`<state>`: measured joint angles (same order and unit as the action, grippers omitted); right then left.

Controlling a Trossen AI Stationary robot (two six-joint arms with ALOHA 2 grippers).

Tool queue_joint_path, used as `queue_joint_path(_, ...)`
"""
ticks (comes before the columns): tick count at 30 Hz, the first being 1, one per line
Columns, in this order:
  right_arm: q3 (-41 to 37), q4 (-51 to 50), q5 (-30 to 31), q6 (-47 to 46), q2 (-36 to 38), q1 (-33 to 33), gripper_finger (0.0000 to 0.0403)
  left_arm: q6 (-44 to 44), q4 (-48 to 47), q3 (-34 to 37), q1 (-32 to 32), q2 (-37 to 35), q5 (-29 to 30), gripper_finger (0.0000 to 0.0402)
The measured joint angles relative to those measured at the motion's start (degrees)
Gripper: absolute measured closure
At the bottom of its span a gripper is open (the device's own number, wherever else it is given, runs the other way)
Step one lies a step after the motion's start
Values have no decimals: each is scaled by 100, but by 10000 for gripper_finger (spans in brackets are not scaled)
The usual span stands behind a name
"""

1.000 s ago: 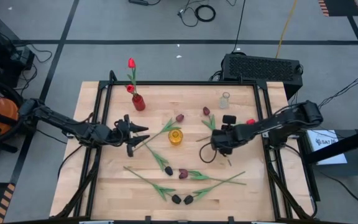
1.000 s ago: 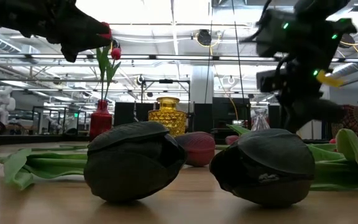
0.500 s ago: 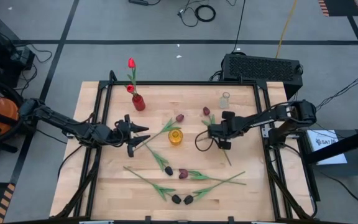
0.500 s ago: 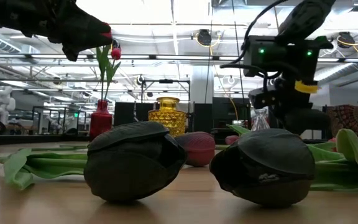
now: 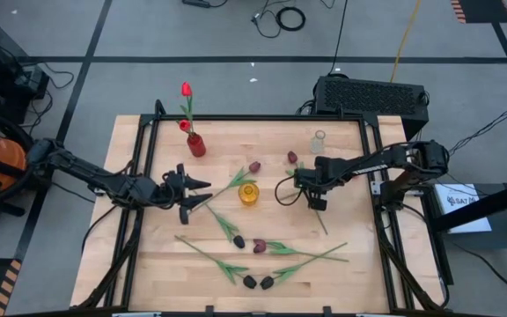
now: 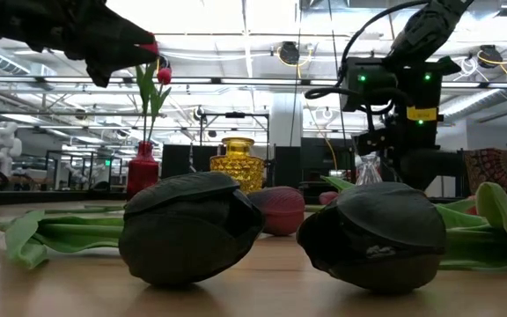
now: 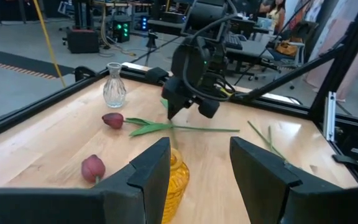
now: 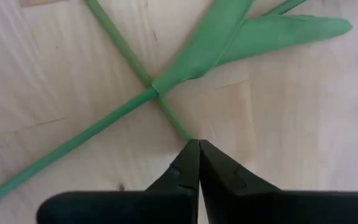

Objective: Sort flowers into vase by color
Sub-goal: Put the red flower into the red vase

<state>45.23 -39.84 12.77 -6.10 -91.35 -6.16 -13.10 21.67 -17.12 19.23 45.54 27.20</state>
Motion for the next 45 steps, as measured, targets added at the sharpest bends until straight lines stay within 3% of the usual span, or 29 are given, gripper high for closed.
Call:
queue_joint_path(7, -1, -61, -321, -253, 140, 182, 379, 39, 1, 1, 38, 0, 0, 228)
queue_joint_path(13, -1, -78, -241, -164, 258, 254, 315, 46, -11, 2, 38, 0, 0, 228)
queue_joint_path(21, -1, -59, 341, 105, 260, 252, 244, 46, -11, 2, 38, 0, 0, 228)
queue_joint_path(45, -351, 434, 356, 65, 275, 237, 264, 44, -13, 2, 36, 0, 0, 228)
